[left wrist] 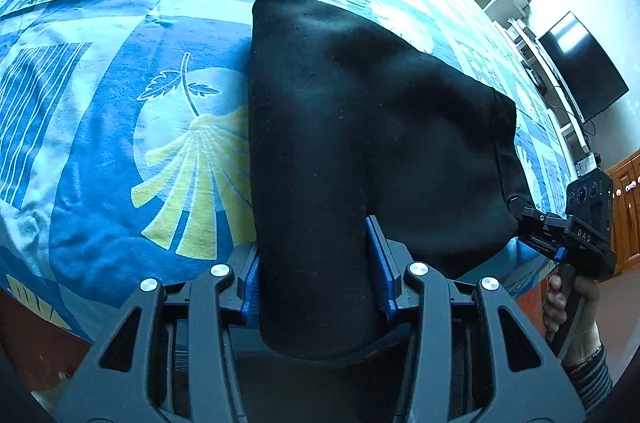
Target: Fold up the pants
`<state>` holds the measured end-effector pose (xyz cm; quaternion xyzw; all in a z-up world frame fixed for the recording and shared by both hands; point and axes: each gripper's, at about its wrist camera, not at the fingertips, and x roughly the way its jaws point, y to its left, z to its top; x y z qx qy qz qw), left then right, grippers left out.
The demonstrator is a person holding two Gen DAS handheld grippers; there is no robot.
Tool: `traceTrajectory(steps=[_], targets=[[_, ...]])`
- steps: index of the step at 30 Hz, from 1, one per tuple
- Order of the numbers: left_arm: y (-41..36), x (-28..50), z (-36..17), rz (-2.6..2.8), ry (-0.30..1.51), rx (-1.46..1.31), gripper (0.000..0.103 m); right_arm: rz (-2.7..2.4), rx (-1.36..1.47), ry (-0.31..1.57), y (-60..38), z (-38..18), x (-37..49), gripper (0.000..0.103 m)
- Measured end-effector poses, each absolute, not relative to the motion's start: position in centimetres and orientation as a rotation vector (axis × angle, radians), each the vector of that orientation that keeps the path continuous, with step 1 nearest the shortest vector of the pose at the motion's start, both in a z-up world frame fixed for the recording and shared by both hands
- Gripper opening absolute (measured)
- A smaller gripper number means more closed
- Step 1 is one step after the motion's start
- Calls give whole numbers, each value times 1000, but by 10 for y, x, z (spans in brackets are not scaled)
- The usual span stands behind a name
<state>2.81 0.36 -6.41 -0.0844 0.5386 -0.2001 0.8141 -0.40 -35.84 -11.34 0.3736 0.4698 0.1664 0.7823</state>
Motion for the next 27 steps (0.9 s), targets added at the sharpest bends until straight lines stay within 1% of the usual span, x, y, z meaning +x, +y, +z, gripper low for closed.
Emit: traceTrajectory(steps=[17,20,24,27], targets=[[-1,29,-72,-437,1142,-183,50,366,823,1014,-363,-119,-7,42],[-1,30,-72,-438,1137,-176,55,367,825,1013,-363,-119,-7,42],[-1,31,-73,-441,1131,-176,57,367,826,1013,-364,-120,-7,42],[0,30,-72,-453,1110,-178,63,377,835,1013,-366,-119,-8,45]])
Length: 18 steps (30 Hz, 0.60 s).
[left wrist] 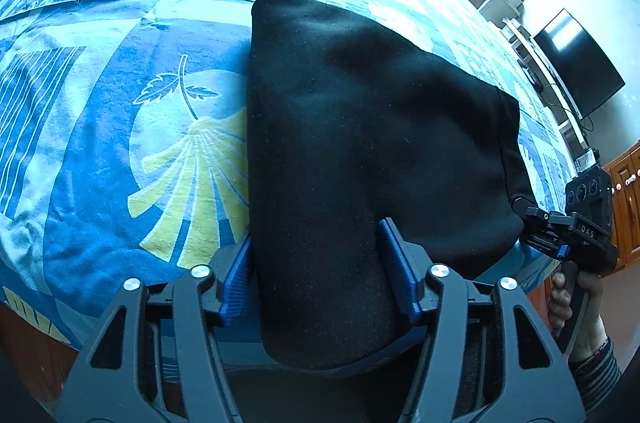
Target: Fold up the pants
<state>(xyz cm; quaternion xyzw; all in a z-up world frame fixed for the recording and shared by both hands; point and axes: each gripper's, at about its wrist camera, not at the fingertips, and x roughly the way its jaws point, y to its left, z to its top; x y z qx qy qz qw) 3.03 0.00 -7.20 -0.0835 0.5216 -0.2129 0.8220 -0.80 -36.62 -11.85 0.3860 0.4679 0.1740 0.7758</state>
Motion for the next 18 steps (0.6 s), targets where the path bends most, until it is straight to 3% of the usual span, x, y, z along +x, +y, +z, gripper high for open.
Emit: traceTrajectory(steps=[4,12,18], targets=[[9,33,-76,-535,1100,-258,87,414,863,999,-372,-117,-10,54],[49,38,-56,-603,974,-338,91,426,813,973,-389,-100,-15,71],[61,82,-75,-597,1043,-490,92,387,883,920,-409,-103,15,72]])
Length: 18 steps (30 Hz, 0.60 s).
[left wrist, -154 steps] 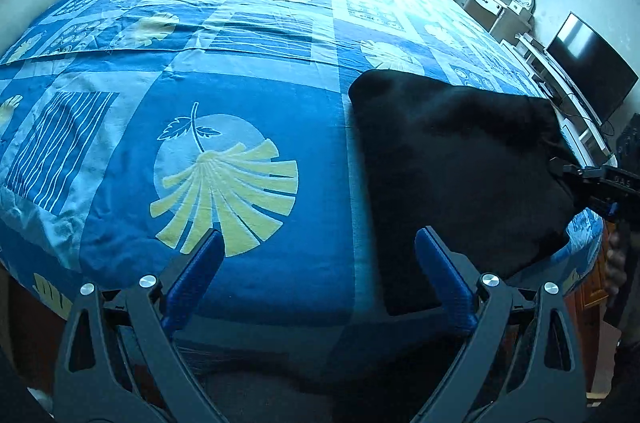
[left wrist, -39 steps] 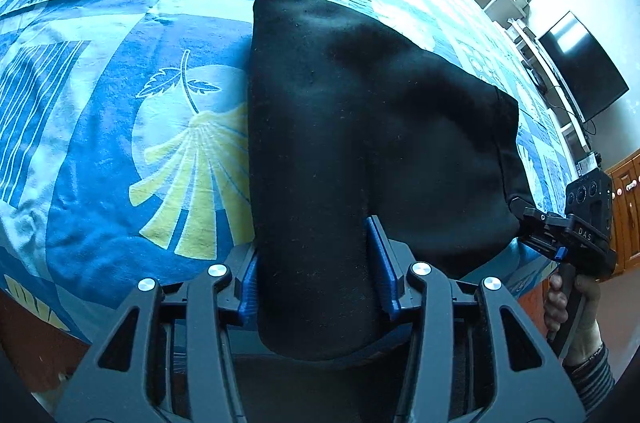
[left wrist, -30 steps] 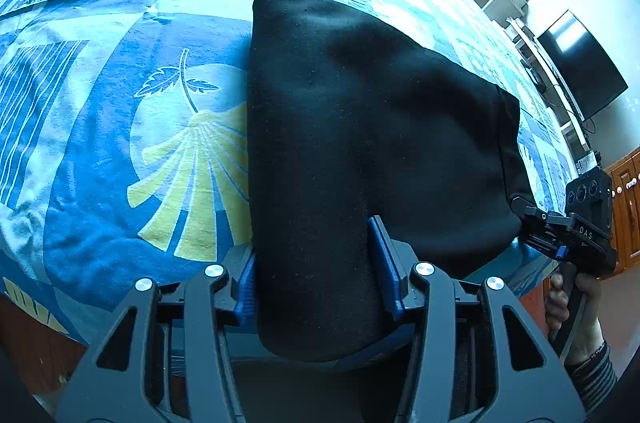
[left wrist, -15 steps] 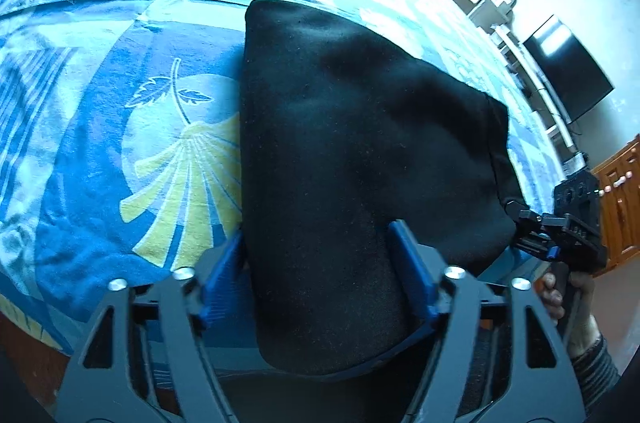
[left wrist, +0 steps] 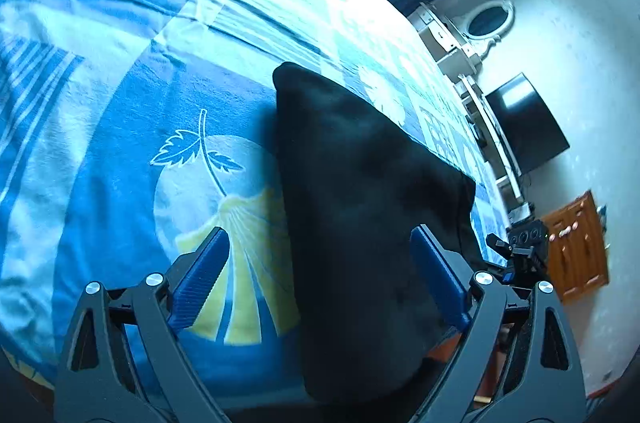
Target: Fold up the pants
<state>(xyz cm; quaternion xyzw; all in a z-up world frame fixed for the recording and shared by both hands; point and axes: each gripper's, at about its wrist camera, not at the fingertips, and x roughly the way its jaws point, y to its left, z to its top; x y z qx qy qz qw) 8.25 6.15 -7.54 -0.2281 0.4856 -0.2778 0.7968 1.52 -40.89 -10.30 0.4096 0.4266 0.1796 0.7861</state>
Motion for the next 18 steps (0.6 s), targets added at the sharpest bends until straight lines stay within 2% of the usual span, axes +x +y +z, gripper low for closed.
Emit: traceTrajectory(steps=[11,12,14,15,16,18], targets=[[10,140,-93,-659,1109,-385,92,410,903,950,-396,-117,83,72],[9,144,-94,-658,1118,-379,88,418,905,953,-397,-118,84,73],[7,147,-94,-651,1118,-342,73,421,877,963,-392,-118,86,68],[4,146,-93,-656,1119,-318,63,414,850,975,-391,-119,87,56],[2,143,-92,-652,1112,-297,57,408,835,988,-389,-120,87,48],[-1,136,-86,-642,1077,-241,49,410,851,982,-390,-121,87,43]])
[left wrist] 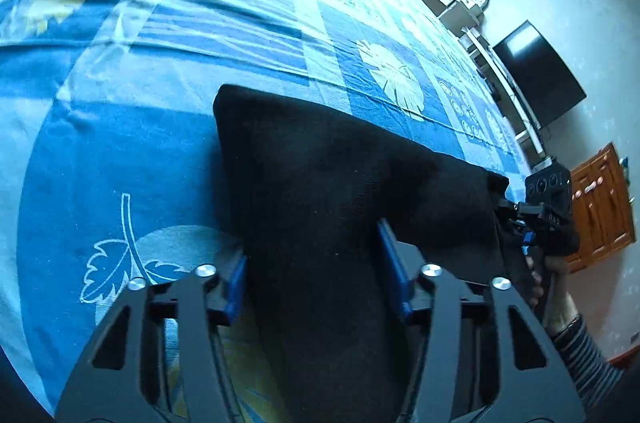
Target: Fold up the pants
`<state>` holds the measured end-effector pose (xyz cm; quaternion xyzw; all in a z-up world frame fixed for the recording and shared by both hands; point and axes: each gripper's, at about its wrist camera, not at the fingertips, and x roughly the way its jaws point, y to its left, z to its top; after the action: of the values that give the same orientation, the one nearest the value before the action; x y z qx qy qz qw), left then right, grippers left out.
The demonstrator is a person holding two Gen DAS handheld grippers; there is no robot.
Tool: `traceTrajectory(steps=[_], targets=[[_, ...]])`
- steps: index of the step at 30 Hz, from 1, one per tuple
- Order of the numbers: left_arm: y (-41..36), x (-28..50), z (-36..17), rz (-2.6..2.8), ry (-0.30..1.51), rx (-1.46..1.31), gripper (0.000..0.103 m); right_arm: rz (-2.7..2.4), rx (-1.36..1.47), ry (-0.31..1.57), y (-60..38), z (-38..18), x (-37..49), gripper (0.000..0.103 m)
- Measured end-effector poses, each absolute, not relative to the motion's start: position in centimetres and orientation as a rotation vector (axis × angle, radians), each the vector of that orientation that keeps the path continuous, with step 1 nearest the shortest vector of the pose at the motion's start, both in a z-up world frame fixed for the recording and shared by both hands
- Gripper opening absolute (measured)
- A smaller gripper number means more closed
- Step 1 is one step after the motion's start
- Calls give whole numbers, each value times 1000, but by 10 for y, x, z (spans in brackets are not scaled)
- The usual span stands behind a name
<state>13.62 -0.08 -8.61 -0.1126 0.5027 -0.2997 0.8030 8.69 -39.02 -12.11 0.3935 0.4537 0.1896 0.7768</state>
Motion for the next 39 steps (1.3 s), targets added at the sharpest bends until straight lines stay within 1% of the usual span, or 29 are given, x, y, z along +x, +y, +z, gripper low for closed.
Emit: traceTrajectory(steps=[1,4,16,26,39], targets=[[-3,133,-83,-632,1058,-211,46,407,852,974,-390,-121,85,42],[-9,128,-75,-593,1025,-149,43,397,847,957,-388,-119,84,40],[-18,136,-64,-542,1019,-74,36,382,818,908,-391,-108,83,35],[-19,158,-51,-482,960,-26,35,406,824,852,-388,-100,116,34],[-26,235,-37,-398,899,11,35,400,800,797,-387,-82,196,34]])
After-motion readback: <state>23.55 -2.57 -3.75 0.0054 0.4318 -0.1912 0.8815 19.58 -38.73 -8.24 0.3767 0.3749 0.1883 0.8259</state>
